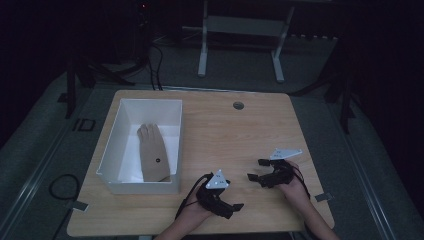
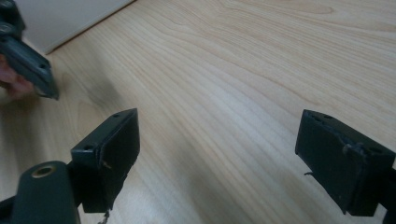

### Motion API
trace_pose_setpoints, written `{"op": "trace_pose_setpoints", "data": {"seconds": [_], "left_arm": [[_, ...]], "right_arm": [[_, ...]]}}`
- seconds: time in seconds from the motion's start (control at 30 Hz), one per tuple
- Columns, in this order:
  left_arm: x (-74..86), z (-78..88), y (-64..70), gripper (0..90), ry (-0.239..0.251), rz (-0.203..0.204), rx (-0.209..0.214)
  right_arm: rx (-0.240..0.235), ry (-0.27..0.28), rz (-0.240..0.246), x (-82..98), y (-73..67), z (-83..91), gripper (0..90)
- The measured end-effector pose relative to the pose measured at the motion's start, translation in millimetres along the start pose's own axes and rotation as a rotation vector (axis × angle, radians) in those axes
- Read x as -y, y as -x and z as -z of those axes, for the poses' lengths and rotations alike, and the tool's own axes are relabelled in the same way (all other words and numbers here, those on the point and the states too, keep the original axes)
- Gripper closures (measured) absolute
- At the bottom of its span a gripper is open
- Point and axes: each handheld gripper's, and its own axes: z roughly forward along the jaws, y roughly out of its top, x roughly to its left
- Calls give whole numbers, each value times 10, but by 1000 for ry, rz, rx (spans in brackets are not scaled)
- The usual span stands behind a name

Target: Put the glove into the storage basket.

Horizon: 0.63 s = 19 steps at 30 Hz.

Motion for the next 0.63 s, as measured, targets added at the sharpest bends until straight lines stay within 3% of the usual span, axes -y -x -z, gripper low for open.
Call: {"op": "trace_pose_setpoints", "data": {"seconds": [0.23,0.4,0.63], "left_arm": [[76,-28,-2,105,8,0,-12],[89,-40,17,105,4,-20,-21],[100,-61,37,105,-7,-38,-22]], "right_arm": [[11,11,-15,123,22,-2,139],[21,37,-29,134,48,20,139],[34,32,-26,147,53,2,139]]}}
